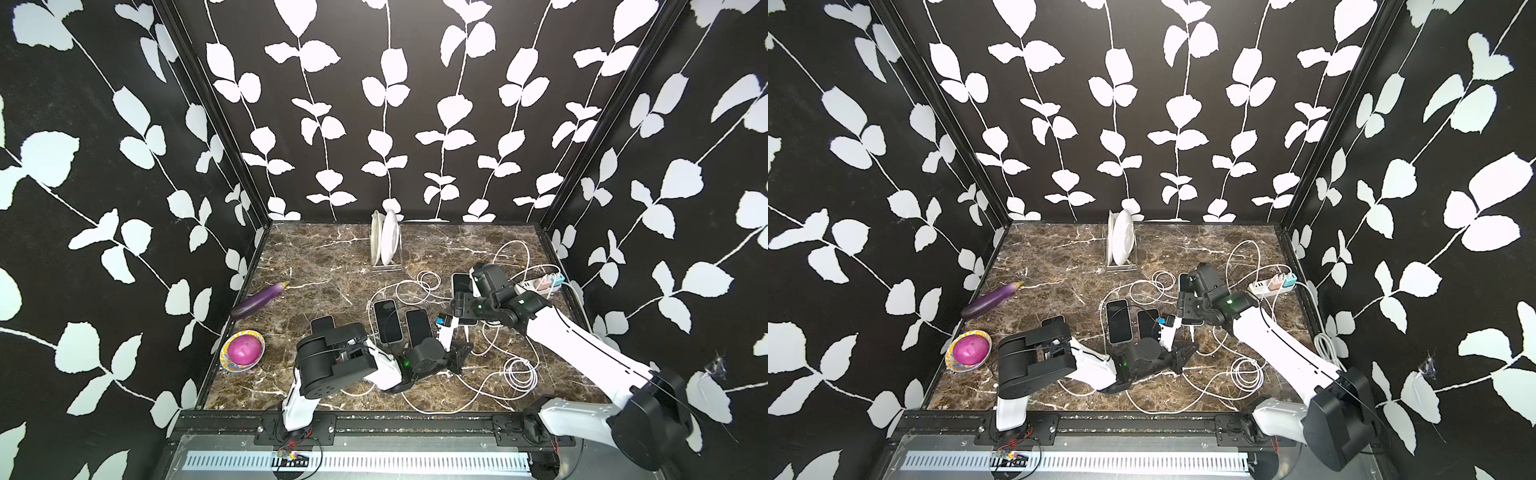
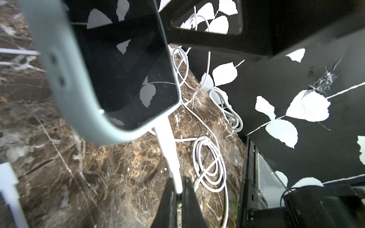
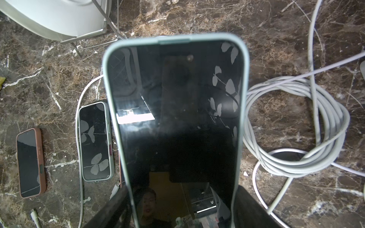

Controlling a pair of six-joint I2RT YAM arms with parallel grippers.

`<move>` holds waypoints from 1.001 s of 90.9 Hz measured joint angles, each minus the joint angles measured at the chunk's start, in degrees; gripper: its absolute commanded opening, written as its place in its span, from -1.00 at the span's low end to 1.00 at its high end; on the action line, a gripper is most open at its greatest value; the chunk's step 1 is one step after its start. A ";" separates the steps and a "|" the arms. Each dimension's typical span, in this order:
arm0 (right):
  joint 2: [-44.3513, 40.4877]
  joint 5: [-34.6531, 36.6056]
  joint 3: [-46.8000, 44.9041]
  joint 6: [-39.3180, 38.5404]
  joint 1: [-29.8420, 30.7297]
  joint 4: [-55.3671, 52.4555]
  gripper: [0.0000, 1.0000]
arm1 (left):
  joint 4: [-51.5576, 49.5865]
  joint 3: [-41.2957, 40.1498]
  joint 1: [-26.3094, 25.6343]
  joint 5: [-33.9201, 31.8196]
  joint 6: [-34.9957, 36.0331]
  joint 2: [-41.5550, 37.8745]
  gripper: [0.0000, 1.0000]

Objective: Unplug the charging cable from the phone
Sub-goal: Remove the charging cable from the phone, then place the phone at the center of the board.

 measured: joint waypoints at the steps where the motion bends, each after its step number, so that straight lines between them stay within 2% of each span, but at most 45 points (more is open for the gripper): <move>1: 0.20 0.02 0.24 -0.02 -0.09 0.09 -1.00 | -0.17 0.00 -0.02 0.07 0.02 0.00 -1.00; 21: 3.48 -0.39 6.88 -0.07 -1.29 4.15 -1.00 | -3.74 0.00 -1.38 0.11 0.70 0.00 -1.00; 35: 4.66 -0.66 8.37 -0.24 -1.33 5.11 -1.00 | -3.91 -0.17 -1.60 0.09 1.36 -0.07 -0.99; 49: 4.90 -0.94 6.88 -0.55 -1.55 4.83 -1.00 | -5.73 -1.20 -1.60 0.35 2.49 -1.97 -0.12; 53: 4.92 -1.18 6.12 -0.63 -1.70 4.61 -1.00 | -6.23 -1.86 -1.62 0.57 2.99 -3.32 0.05; 71: 7.72 -1.22 3.91 -1.92 -2.23 1.97 -1.00 | -10.62 -5.70 -1.70 0.50 6.32 -13.97 0.11; 91: 13.60 -1.05 3.21 -3.30 -2.43 -0.28 -1.00 | -24.52 -5.79 -1.92 -4.22 9.57 -29.18 0.19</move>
